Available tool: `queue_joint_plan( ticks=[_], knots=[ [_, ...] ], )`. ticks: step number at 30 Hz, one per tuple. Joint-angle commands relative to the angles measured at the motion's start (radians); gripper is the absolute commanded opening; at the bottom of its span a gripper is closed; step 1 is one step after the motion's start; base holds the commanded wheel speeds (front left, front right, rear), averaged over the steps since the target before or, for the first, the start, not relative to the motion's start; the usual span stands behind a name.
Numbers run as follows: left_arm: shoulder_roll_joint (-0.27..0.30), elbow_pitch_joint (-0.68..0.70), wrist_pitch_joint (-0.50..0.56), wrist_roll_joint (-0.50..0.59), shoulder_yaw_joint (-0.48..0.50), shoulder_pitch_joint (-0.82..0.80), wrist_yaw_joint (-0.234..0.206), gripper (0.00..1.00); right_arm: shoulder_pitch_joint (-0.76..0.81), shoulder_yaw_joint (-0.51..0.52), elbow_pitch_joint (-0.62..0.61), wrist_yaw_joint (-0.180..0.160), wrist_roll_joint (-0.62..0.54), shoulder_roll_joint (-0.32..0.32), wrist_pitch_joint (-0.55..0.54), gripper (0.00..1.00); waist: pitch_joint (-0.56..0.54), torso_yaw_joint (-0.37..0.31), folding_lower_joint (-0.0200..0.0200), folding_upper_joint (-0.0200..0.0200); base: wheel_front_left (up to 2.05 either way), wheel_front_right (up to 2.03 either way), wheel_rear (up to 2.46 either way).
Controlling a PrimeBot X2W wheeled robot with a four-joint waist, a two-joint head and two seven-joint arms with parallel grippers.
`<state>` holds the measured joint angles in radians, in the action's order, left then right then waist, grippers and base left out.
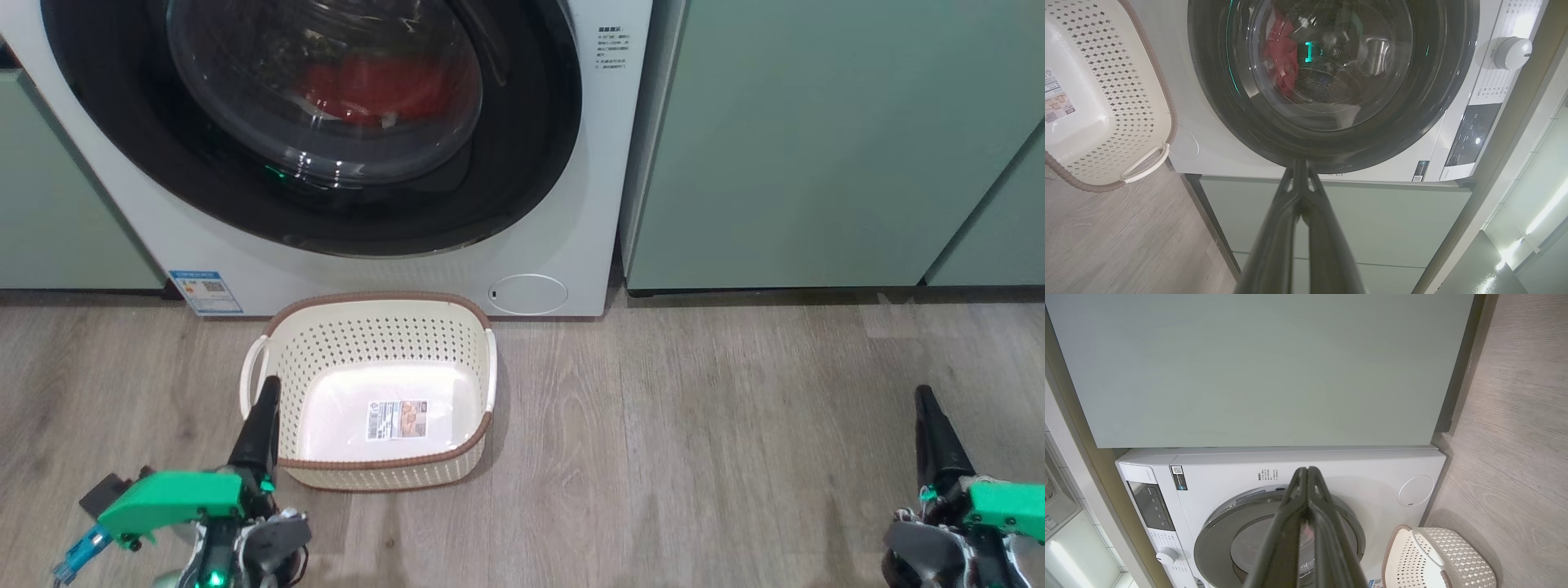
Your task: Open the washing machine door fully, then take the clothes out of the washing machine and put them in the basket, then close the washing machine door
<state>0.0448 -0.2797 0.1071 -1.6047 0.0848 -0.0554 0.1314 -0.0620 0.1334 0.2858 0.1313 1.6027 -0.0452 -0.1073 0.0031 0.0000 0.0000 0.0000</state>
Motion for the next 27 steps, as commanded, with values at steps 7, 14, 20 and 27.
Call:
queue_joint_plan(
  ticks=[7, 14, 20, 27],
  knots=[
    [0.005, 0.035, 0.006, -0.004, 0.028, -0.053, -0.001, 0.00, -0.046, -0.020, -0.041, -0.001, 0.006, -0.005, -0.006, 0.00, 0.000, 0.000, 0.0000, 0.0000, 0.00, 0.00, 0.00],
    [0.005, 0.035, 0.006, -0.004, 0.028, -0.053, -0.001, 0.00, -0.046, -0.020, -0.041, -0.001, 0.006, -0.005, -0.006, 0.00, 0.000, 0.000, 0.0000, 0.0000, 0.00, 0.00, 0.00],
    [-0.001, -0.019, -0.001, 0.001, -0.001, 0.008, 0.000, 1.00, 0.005, -0.002, 0.021, 0.000, 0.000, 0.002, 0.001, 1.00, 0.000, 0.000, 0.0000, 0.0000, 0.00, 0.00, 0.00],
    [-0.006, -0.071, -0.012, 0.015, -0.001, 0.048, 0.000, 1.00, 0.029, -0.014, 0.072, 0.000, -0.003, 0.012, 0.012, 1.00, 0.001, 0.000, 0.0000, 0.0000, 0.00, 0.00, 0.00]
  ],
)
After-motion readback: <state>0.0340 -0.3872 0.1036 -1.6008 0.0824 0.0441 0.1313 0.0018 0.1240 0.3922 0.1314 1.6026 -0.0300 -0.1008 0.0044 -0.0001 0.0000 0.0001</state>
